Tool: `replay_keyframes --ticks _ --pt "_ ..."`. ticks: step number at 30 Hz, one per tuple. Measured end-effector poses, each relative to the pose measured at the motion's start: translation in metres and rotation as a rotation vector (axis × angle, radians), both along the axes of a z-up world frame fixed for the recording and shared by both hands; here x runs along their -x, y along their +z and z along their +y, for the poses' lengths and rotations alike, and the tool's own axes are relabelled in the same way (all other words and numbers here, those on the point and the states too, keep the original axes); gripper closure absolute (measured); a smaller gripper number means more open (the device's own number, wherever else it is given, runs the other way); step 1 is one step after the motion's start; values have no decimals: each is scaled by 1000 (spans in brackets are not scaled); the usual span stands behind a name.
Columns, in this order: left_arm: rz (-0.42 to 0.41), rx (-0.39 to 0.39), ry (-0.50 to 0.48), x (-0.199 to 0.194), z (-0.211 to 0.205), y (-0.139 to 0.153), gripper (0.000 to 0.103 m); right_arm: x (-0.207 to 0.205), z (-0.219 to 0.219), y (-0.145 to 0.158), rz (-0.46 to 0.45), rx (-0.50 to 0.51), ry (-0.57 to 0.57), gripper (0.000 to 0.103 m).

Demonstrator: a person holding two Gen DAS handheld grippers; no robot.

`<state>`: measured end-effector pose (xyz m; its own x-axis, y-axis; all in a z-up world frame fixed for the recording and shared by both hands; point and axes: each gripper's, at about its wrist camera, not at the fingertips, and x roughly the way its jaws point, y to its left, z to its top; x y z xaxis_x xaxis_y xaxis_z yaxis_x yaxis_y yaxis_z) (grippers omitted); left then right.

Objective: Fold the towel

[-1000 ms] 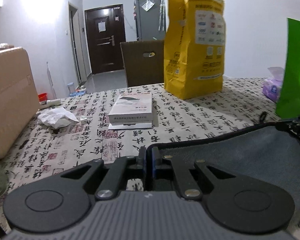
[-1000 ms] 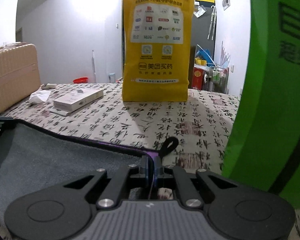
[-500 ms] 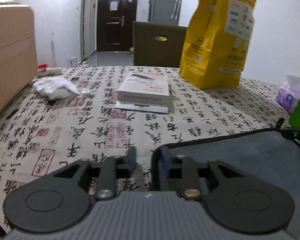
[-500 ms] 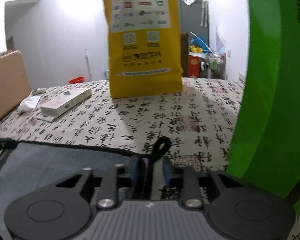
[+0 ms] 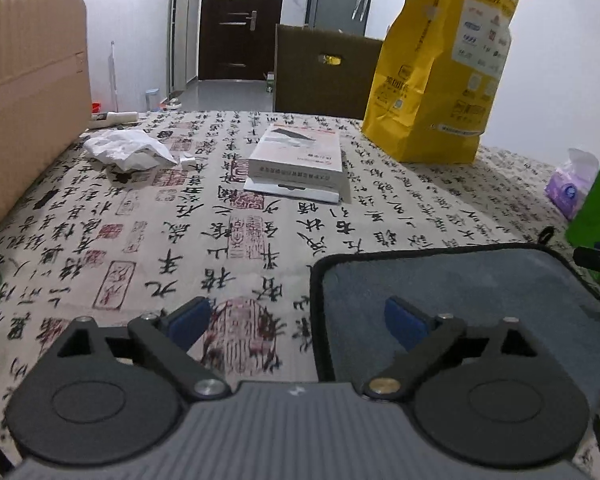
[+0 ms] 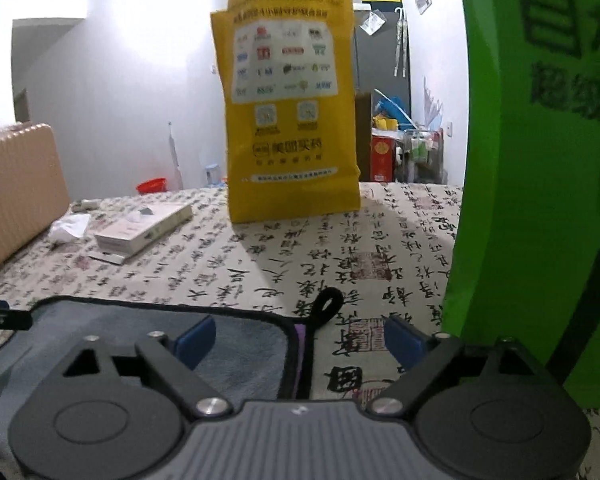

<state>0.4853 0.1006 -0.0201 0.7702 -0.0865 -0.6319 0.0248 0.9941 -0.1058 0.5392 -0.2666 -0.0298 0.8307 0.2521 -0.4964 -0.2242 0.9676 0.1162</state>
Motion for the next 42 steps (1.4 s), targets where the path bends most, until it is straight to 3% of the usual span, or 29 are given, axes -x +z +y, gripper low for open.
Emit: replay_keyframes --ticks 8,27,42 --pt "-47 27 26 45 2 16 0 40 0 9 -8 -30 34 4" --pt "-132 -30 6 136 -20 38 0 128 -2 18 -14 -73 27 1" --pt "-187 -8 -1 208 -29 49 0 202 5 37 -64 -85 43 0"
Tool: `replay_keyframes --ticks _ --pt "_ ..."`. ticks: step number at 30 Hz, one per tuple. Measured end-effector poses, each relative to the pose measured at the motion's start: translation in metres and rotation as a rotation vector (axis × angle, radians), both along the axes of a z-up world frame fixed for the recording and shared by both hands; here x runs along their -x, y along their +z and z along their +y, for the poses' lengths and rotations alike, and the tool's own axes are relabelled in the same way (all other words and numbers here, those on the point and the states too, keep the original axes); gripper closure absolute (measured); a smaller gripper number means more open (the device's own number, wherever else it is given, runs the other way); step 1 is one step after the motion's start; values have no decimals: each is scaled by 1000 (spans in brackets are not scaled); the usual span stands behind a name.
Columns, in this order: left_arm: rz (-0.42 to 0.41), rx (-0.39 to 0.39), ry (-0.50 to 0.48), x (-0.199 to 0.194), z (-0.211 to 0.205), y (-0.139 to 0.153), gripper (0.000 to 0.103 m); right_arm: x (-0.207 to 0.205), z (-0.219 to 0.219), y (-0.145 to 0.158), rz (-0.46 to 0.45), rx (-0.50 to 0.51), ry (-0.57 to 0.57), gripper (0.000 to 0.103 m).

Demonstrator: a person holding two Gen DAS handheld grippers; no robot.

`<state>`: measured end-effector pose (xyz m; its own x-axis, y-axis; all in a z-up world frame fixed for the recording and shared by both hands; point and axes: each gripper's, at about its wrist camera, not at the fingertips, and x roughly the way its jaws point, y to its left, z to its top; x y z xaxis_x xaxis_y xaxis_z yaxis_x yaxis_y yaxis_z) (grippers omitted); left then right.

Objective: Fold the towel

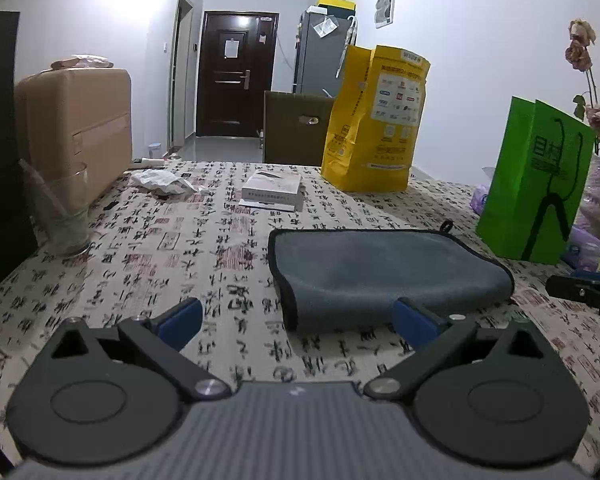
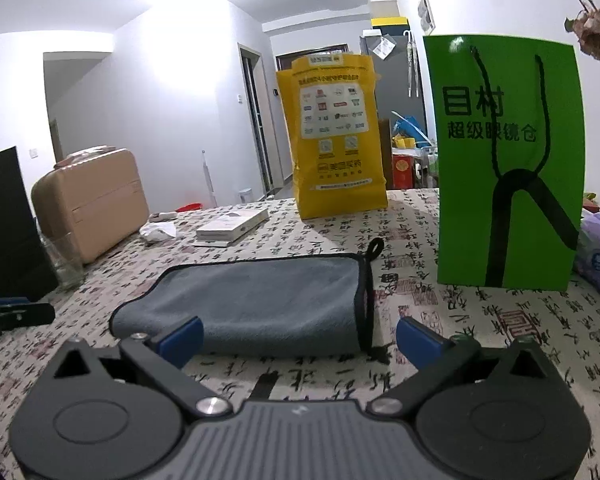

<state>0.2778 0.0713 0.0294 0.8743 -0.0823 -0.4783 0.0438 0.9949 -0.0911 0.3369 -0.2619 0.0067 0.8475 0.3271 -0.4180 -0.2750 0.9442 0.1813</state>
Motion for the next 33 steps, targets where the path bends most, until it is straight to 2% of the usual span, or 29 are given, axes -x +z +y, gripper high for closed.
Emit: replay_keyframes --ticks 18,25,33 --pt "-54 17 -3 87 -7 0 0 80 16 8 -60 39 17 0" --pt "-90 2 -29 123 -14 0 0 116 18 7 -76 58 26 0" --pt "-134 -20 -9 160 -20 2 0 158 17 13 -122 74 41 0"
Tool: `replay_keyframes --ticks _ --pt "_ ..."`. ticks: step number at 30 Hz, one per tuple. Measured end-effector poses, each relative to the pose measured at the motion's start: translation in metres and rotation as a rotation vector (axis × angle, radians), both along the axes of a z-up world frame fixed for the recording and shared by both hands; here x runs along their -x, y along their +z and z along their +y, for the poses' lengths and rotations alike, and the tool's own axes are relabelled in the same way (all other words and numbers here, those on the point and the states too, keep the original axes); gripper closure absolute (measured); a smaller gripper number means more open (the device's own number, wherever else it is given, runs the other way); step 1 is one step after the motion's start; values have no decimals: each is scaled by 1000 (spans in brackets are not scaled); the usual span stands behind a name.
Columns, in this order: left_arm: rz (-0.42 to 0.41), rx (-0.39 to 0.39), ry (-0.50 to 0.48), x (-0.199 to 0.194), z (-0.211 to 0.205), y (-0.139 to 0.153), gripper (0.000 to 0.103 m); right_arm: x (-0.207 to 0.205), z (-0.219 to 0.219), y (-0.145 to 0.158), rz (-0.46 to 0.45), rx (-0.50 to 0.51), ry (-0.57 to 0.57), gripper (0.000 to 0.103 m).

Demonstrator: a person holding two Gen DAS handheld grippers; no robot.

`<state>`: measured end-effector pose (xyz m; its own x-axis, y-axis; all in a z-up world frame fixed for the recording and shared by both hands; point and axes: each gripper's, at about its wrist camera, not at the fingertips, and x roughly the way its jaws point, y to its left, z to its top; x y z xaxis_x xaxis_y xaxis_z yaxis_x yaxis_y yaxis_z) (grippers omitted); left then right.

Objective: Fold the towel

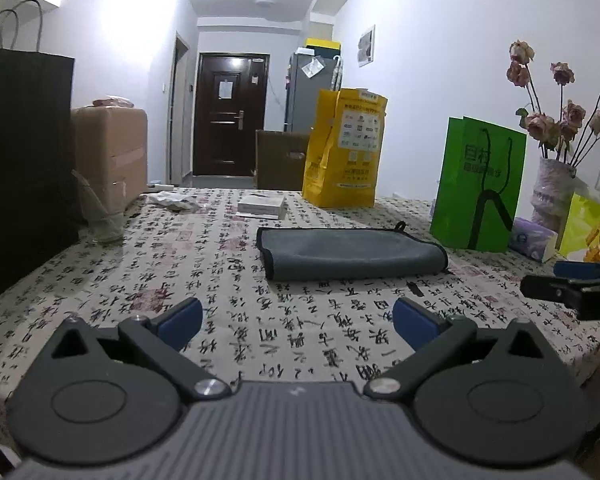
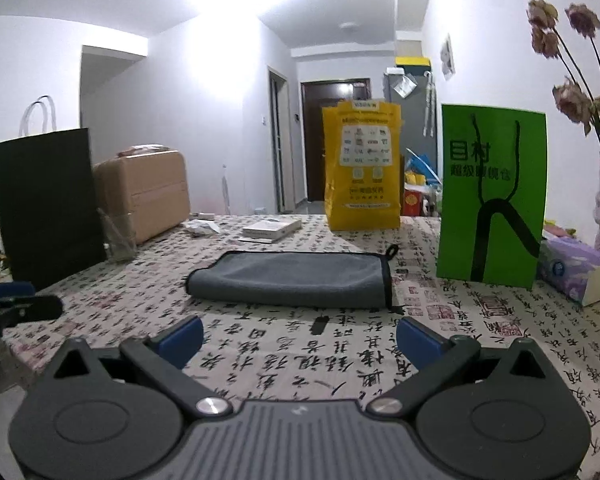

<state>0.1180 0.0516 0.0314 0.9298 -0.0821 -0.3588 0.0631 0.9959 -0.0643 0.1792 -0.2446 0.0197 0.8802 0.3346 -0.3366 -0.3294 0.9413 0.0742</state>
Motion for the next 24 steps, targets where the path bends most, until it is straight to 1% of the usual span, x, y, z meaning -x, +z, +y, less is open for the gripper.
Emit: replay_keyframes --ticks 4,7,10,15,18,22,24 --pt "-35 -13 6 19 -8 -3 0 24 5 -3 -35 36 27 0" --pt "-30 -11 -17 28 -16 -12 0 40 8 -9 -53 54 60 0" --pt "-42 -33 -36 36 -24 -18 0 54 8 -13 -80 54 63 0" --pt "-81 -24 -28 57 -34 -23 0 77 11 -17 -114 52 71 0" --pt "-100 -30 -20 67 -34 -22 0 91 10 -18 -151 60 55 0" --pt "-91 -9 0 80 -27 -22 0 108 9 -21 -148 30 67 0" --pt "-95 -7 4 87 -24 -23 0 116 10 -23 -164 55 81 0"
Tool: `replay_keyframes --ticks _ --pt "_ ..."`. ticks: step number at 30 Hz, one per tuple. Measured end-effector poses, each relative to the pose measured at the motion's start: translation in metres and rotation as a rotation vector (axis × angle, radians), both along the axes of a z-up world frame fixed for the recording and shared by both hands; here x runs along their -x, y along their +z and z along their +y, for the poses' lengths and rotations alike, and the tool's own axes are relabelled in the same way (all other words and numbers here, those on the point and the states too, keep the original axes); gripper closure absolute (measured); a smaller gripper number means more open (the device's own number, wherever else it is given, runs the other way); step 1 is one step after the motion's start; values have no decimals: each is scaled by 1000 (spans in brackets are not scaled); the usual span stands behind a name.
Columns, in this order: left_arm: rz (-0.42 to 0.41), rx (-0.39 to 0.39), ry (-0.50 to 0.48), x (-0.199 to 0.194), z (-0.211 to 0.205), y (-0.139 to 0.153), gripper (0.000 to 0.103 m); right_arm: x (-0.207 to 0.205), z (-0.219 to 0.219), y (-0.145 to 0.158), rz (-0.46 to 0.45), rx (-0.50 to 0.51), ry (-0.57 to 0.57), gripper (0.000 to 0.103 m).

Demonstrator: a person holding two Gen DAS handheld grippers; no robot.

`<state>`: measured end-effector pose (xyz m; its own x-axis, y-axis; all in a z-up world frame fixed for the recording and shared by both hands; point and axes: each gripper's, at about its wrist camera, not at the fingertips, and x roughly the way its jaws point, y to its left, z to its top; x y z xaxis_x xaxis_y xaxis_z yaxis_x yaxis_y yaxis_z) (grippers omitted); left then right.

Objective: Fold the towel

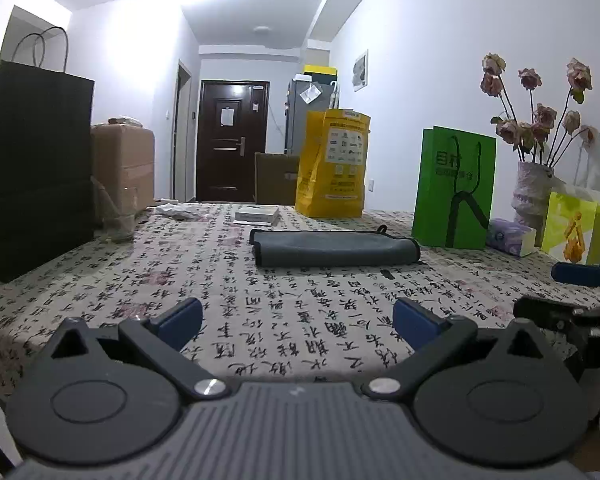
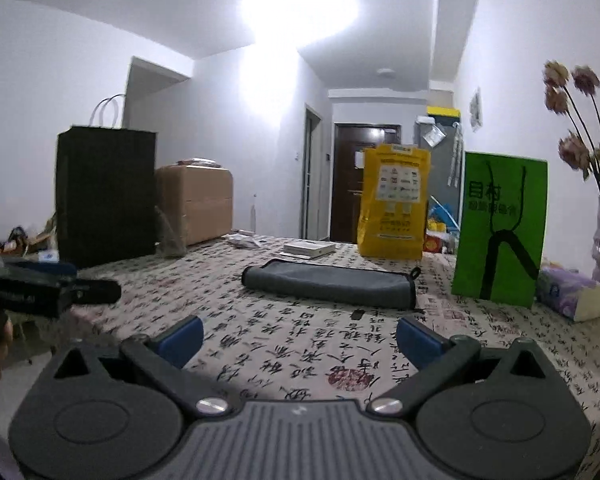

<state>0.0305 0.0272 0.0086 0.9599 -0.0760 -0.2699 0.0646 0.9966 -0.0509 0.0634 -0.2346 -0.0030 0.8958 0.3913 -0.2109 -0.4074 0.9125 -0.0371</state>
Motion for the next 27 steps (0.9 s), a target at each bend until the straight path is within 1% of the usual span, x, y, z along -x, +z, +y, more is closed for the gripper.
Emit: replay_keyframes --ticks 2,4,9,14,18,21,27 --pt "-6 -13 1 6 1 0 0 5 0 -1 -10 22 3 0" --pt "-17 -17 14 11 1 0 0 7 -2 0 2 23 3 0" --pt "-17 11 28 20 3 -4 0 19 -1 -2 28 -7 11 0" --pt "-19 -19 12 28 -4 -9 0 32 1 -8 61 -49 4 0" --pt "-25 -27 -4 39 -10 -12 0 39 -1 -9 61 -66 -32 0" --pt "-33 -31 4 41 -11 -12 0 42 -3 -9 51 -72 -65 0" --pt "-31 -38 -6 40 -13 -13 0 39 -4 -11 54 -74 -64 0"
